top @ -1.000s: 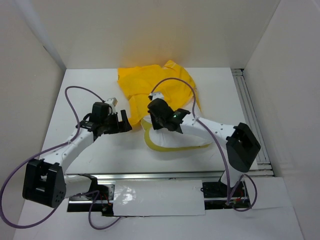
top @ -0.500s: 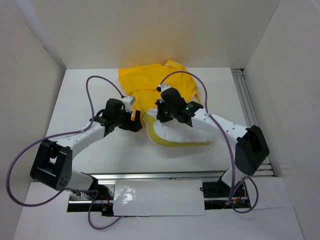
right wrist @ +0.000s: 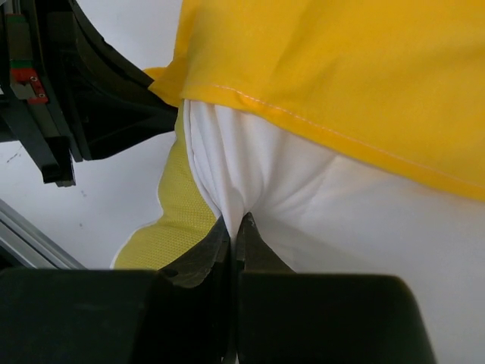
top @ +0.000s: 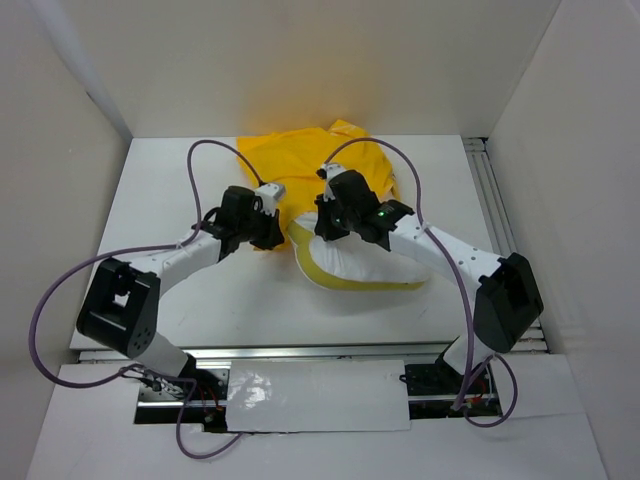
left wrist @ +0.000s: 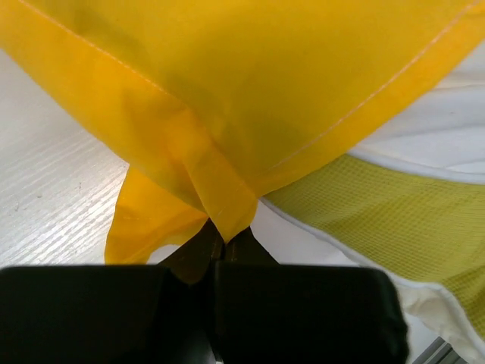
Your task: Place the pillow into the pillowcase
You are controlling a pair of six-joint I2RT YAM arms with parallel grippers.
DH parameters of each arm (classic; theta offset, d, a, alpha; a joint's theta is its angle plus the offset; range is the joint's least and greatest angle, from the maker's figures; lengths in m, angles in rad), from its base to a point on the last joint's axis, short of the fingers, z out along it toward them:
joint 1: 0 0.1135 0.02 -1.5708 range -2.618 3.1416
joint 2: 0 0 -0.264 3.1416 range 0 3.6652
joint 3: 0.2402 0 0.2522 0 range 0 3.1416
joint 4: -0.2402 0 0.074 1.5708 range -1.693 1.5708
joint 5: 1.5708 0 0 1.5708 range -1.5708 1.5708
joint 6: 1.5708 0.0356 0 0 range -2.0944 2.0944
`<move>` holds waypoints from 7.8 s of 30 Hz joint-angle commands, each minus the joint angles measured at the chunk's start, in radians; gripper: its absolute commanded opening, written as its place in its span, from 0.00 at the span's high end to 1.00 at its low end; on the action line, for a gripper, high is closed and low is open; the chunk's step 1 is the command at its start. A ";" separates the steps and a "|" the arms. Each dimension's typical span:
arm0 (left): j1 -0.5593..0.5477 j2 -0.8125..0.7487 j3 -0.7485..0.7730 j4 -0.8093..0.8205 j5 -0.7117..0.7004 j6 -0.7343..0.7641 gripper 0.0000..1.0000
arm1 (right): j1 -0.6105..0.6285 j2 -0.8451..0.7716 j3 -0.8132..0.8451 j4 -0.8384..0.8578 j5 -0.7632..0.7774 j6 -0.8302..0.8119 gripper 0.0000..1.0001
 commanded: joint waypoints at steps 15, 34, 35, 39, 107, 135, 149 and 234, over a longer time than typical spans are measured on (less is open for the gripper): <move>-0.218 -0.400 0.019 -0.140 -0.005 -0.187 1.00 | 0.111 -0.098 -0.078 0.713 0.466 -0.095 1.00; -0.470 -0.712 0.099 -0.277 0.074 -0.474 1.00 | 0.339 0.170 -0.238 1.296 1.043 -0.364 1.00; -0.470 -0.712 0.080 -0.277 0.091 -0.489 1.00 | 0.349 0.198 -0.215 1.296 1.064 -0.364 1.00; -0.479 -0.688 -0.015 -0.164 0.193 -0.567 1.00 | 0.359 0.289 -0.143 1.143 1.042 -0.303 1.00; -0.159 0.628 1.408 -0.840 -0.640 -0.057 1.00 | -0.267 0.042 -0.330 0.745 0.097 0.219 0.98; -0.499 0.287 1.429 -0.693 -0.683 -0.023 1.00 | -0.139 -0.415 -0.526 0.985 -0.657 -0.355 1.00; -0.593 0.257 1.364 -0.659 -0.410 -0.024 1.00 | -0.168 -0.102 -0.414 1.190 -0.092 -0.090 0.99; -0.772 -0.279 -0.089 -0.306 -0.446 -0.839 1.00 | 0.168 -0.030 -0.192 0.738 0.178 -0.017 1.00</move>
